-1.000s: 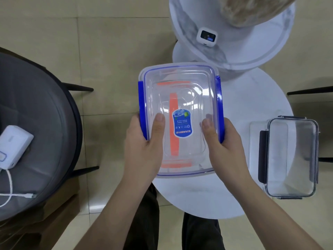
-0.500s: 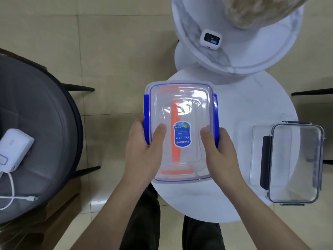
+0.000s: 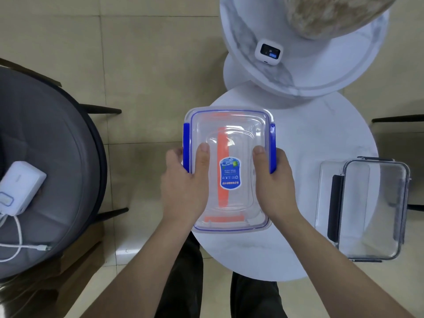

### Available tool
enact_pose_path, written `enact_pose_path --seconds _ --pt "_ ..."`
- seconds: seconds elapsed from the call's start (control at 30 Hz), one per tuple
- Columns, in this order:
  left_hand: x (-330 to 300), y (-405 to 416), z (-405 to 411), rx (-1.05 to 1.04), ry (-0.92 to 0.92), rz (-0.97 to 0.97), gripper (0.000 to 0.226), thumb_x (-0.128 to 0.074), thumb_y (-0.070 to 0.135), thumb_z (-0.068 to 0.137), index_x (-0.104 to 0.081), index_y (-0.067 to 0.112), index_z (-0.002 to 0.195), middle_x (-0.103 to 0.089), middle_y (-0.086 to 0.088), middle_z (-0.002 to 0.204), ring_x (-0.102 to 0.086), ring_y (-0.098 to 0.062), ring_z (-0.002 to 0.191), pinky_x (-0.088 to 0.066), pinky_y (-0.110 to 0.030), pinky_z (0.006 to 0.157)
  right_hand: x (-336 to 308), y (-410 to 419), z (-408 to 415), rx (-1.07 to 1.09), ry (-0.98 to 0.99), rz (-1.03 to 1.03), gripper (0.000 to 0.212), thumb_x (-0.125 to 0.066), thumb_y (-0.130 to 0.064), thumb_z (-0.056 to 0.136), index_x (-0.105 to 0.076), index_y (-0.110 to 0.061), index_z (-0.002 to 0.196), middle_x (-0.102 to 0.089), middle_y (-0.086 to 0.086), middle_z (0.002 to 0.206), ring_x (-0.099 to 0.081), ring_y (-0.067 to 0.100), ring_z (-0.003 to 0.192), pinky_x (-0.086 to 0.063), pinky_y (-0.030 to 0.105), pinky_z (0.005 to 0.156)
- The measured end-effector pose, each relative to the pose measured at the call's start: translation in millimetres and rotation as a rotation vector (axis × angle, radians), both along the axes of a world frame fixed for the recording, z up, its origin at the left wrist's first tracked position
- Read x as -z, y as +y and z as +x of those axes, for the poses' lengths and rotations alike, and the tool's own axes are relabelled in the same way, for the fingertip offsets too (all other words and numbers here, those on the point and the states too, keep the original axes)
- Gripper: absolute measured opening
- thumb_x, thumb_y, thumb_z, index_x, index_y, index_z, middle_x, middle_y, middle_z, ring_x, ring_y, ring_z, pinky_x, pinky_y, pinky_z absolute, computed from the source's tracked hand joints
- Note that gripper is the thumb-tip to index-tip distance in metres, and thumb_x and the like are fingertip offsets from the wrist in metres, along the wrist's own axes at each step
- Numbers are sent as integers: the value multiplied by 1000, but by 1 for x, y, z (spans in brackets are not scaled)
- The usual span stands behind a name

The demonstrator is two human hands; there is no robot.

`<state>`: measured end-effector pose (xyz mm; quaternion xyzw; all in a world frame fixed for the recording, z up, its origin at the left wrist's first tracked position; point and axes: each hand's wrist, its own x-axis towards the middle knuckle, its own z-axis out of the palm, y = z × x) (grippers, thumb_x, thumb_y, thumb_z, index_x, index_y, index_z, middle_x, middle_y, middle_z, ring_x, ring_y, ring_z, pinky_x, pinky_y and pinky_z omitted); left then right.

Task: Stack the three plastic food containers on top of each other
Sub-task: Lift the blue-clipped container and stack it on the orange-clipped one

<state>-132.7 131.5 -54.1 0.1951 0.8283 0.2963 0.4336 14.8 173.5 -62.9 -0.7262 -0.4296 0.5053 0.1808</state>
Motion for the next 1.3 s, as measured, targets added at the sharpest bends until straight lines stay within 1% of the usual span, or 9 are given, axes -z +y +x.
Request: enact_pose_path --seconds 0.13,0.2,0.3,0.47,0.63,0.73,0.83,1.07,1.3 --pt "2 1 3 -19 44 -2 51 -49 68 89 -55 19 104 -66 11 83 -67 -9 76 -54 -30 66 3 -2 -1 6 -30 10 36 -49 -51 98 -56 -19 113 -66 -10 89 -68 6 79 -51 17 62" --pt "2 2 4 -23 52 -2 51 -49 66 89 -55 18 105 -67 9 86 -67 -10 77 -52 -28 63 4 -3 -2 2 -51 7 37 -49 -53 97 -56 -21 114 -68 -9 91 -70 10 83 -57 29 69" --pt "2 3 3 -10 66 -17 51 -49 64 91 -54 16 107 -68 5 90 -67 -9 73 -46 -21 57 3 -3 -2 0 -80 -2 40 -48 -57 95 -56 -23 115 -70 -7 94 -71 12 84 -60 34 73" --pt "-2 6 3 -1 78 -39 49 -50 61 93 -52 15 110 -63 10 86 -63 -7 72 -41 -18 56 -1 -1 -5 -9 -129 -24 43 -46 -58 95 -55 -22 117 -69 -8 92 -70 13 84 -59 33 71" --pt "2 4 3 26 94 -52 59 -46 69 89 -55 17 115 -70 1 98 -70 -16 85 -57 -29 67 -5 -1 -6 -17 -134 -41 41 -45 -58 95 -54 -23 116 -69 -9 92 -71 11 83 -60 33 71" --pt "1 4 3 33 92 -58 61 -44 72 86 -55 19 114 -71 1 100 -71 -16 85 -62 -36 72 -8 0 -5 -15 -124 -50 38 -46 -55 97 -54 -23 116 -68 -9 92 -70 8 82 -55 23 63" --pt "0 4 4 42 108 -62 61 -43 73 85 -55 19 111 -70 2 96 -70 -15 84 -60 -33 70 -9 0 -6 -16 -115 -56 39 -46 -54 98 -54 -22 117 -66 -12 90 -68 4 78 -50 17 59" --pt "3 4 4 29 106 -61 61 -42 73 85 -55 20 112 -70 2 97 -70 -16 85 -59 -33 71 -5 -2 -4 -10 -110 -56 39 -47 -59 96 -53 -25 115 -68 -13 92 -72 9 82 -61 29 70" --pt "4 5 4 19 88 -57 53 -47 66 91 -55 17 111 -69 1 97 -68 -14 82 -51 -23 61 -4 -2 -2 -9 -98 -54 37 -49 -58 96 -51 -27 115 -68 -16 91 -72 8 81 -62 29 71"
